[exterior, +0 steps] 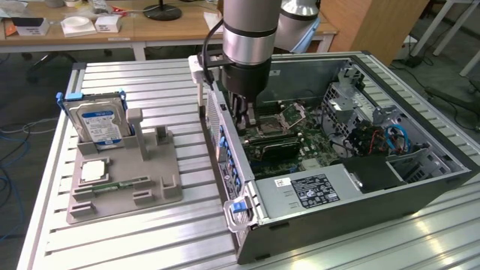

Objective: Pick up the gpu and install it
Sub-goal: 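Press down on the gpu until it lock into place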

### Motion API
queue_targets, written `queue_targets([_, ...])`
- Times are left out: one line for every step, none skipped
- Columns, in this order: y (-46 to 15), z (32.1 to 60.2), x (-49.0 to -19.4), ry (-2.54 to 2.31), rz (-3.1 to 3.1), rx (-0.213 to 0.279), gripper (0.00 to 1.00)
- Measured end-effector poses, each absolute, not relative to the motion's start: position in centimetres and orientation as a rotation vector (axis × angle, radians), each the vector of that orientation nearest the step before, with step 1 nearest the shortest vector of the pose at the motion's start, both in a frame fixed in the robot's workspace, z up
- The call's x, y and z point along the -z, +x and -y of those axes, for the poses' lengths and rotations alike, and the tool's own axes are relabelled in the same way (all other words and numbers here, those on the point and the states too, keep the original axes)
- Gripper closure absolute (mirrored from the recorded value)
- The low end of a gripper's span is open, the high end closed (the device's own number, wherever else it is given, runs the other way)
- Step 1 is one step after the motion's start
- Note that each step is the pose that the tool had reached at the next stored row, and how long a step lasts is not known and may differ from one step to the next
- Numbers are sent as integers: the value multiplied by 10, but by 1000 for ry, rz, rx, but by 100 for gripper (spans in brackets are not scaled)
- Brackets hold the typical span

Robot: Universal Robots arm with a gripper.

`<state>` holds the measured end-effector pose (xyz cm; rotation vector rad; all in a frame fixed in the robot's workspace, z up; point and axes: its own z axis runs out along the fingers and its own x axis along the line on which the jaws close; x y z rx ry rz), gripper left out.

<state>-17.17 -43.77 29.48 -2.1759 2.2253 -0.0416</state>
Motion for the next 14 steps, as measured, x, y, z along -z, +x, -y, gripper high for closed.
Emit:
queue_targets([-172,438,-295,-2176,-2225,42,90])
queue_targets([-172,439,-295,-2176,-2225,42,90])
queue_targets([-173,439,-295,-2176,-2225,42,90])
queue_targets([-173,439,-295,-2176,-2225,42,90])
queue_targets([-173,439,-295,-2176,-2225,42,90])
queue_targets([-173,439,-295,-2176,-2225,42,90])
queue_targets([-173,439,-295,-2176,-2225,41,90])
queue_targets([-173,439,-295,-2175,-2224,39,90])
queue_targets([-173,439,-296,-2173,-2222,34,90])
queue_targets([-173,439,-298,-2170,-2220,28,90])
queue_targets([-172,439,-299,-2168,-2218,25,90])
queue_targets([-168,440,-301,-2167,-2217,21,90])
queue_targets([-168,441,-302,-2166,-2216,20,90])
queue_targets([-167,443,-303,-2166,-2216,20,90])
